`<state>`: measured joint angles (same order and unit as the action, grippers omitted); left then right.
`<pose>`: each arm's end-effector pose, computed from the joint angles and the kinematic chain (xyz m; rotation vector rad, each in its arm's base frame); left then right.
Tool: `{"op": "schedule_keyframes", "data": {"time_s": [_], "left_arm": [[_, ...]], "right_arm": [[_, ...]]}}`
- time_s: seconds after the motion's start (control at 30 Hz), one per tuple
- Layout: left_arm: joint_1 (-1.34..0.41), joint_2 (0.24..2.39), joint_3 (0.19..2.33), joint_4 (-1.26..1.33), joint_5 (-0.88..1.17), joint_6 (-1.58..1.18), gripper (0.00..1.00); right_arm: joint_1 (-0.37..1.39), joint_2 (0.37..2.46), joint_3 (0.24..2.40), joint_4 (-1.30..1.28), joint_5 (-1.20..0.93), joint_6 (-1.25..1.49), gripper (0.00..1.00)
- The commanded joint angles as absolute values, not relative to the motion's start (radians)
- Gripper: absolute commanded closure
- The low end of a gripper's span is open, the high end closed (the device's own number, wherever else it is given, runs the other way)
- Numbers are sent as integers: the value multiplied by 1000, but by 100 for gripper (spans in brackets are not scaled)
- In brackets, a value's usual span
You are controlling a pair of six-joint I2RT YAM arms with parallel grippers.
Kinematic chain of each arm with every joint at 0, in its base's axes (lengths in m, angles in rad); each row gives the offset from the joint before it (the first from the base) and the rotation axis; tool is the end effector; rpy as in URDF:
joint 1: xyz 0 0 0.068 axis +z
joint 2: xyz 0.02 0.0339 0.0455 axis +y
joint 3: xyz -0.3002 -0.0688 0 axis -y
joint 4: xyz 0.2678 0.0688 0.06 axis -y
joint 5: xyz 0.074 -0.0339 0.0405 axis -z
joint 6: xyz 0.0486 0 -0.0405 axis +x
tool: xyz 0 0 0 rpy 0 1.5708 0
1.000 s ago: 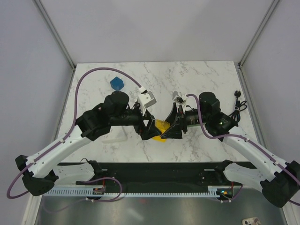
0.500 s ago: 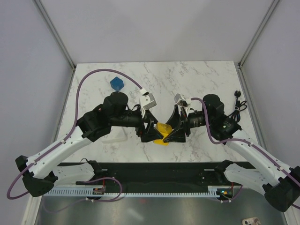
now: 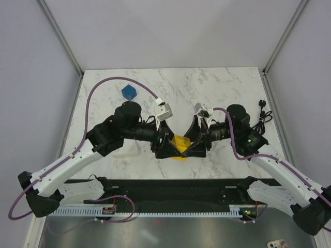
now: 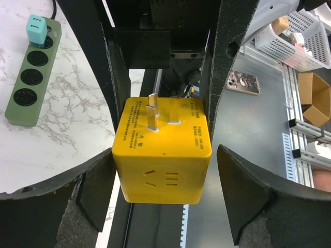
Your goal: Insert the plug
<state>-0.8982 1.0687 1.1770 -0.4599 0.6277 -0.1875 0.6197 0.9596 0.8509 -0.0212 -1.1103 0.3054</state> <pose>0.1282 -0.2068 0.4262 1.1400 1.7467 -1.2991 0.1499 0.1605 0.3776 -1.1625 1.5112 1.5854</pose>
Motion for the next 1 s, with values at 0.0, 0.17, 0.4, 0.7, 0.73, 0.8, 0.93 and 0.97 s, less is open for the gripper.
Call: {"op": "schedule_keyframes", "data": {"time_s": [0.0,0.17,0.4,0.7,0.73,0.8,0.93,0.97], "left_arm": [[-894,1068,1170,-397,658,-236,17],[-885,1080,1166,-374,680,-256,45],[-856,1078,1132,-301,692,-329,98],[-724,1005,1029,-94,675,-639,98],[-695,996,1025,-86,660,-665,98],[-674,988,1020,-71,609,-736,98],[-641,986,1014,-8,537,-886,98],[-638,992,1014,-3,514,-955,98]], "right_arm": [[624,963,859,34,-1146,310,100],[624,972,867,26,-1137,311,100],[624,973,899,-63,-1068,249,57],[624,986,1129,-360,-571,183,3],[624,985,1135,-360,-510,184,2],[624,973,1143,-354,-431,192,2],[624,968,1151,-293,-250,225,2],[624,963,1143,-267,-241,236,2]]}}
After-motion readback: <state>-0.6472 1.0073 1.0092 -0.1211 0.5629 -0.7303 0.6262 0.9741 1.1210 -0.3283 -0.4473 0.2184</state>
